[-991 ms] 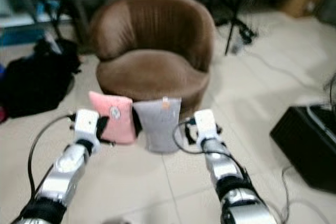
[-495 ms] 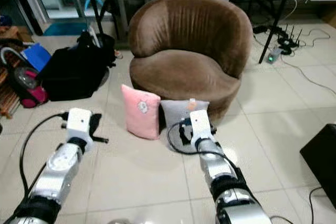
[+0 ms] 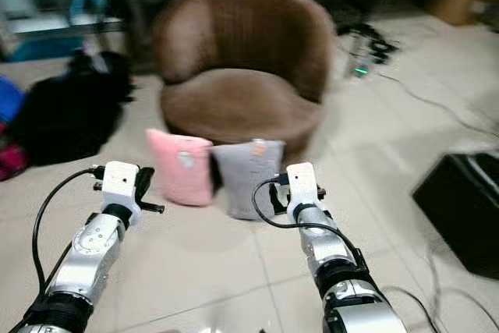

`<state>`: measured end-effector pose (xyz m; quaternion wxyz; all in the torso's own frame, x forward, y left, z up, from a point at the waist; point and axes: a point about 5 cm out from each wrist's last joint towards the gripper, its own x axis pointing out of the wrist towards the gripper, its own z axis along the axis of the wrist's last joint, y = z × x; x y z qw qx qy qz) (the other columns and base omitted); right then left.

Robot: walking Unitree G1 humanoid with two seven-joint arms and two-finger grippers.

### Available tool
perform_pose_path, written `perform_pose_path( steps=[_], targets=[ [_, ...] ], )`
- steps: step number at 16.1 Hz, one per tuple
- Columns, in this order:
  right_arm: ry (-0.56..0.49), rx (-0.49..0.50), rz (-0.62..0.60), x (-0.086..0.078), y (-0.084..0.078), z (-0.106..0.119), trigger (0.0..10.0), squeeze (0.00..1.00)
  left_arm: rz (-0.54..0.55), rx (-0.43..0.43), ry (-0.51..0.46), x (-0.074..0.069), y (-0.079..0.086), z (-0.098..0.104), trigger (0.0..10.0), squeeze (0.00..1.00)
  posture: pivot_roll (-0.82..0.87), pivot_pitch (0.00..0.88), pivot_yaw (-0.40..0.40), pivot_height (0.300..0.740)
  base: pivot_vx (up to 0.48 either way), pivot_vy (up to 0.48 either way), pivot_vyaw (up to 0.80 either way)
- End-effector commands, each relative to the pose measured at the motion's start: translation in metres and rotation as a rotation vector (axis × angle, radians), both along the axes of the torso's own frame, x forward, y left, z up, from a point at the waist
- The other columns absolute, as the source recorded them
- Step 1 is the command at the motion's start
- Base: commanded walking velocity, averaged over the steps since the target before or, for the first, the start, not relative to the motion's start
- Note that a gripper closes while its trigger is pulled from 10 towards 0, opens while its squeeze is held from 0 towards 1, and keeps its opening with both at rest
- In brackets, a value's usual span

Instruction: Move the pillow to the sofa from floor

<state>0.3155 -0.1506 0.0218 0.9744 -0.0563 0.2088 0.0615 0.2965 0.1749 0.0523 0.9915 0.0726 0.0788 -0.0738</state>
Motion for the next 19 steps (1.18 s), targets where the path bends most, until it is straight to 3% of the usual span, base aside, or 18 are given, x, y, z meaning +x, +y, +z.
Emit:
perform_pose_path(
  steps=[1, 7, 19],
  targets=[
    [-0.005, 0.0, -0.001, 0.0017, -0.0003, 0.0015, 10.0, 0.0, -0.024, 0.024, 0.002, -0.0019, -0.0005, -0.0021, 10.0, 0.0, 0.11, 0.0, 0.021, 0.74, 0.0, 0.0, 0.0],
    [-0.006, -0.006, -0.001, 0.0007, 0.0009, 0.0003, 10.0, 0.0, -0.044, 0.025, 0.002, -0.0027, -0.0016, -0.0026, 10.0, 0.0, 0.11, 0.0, 0.027, 0.74, 0.0, 0.0, 0.0],
    [-0.005, 0.008, -0.018, -0.0002, 0.0016, -0.0006, 10.0, 0.0, -0.061, 0.024, -0.003, -0.0026, -0.0011, -0.0016, 10.0, 0.0, 0.1, 0.0, 0.036, 0.74, 0.329, 0.0, -0.09]
  ],
)
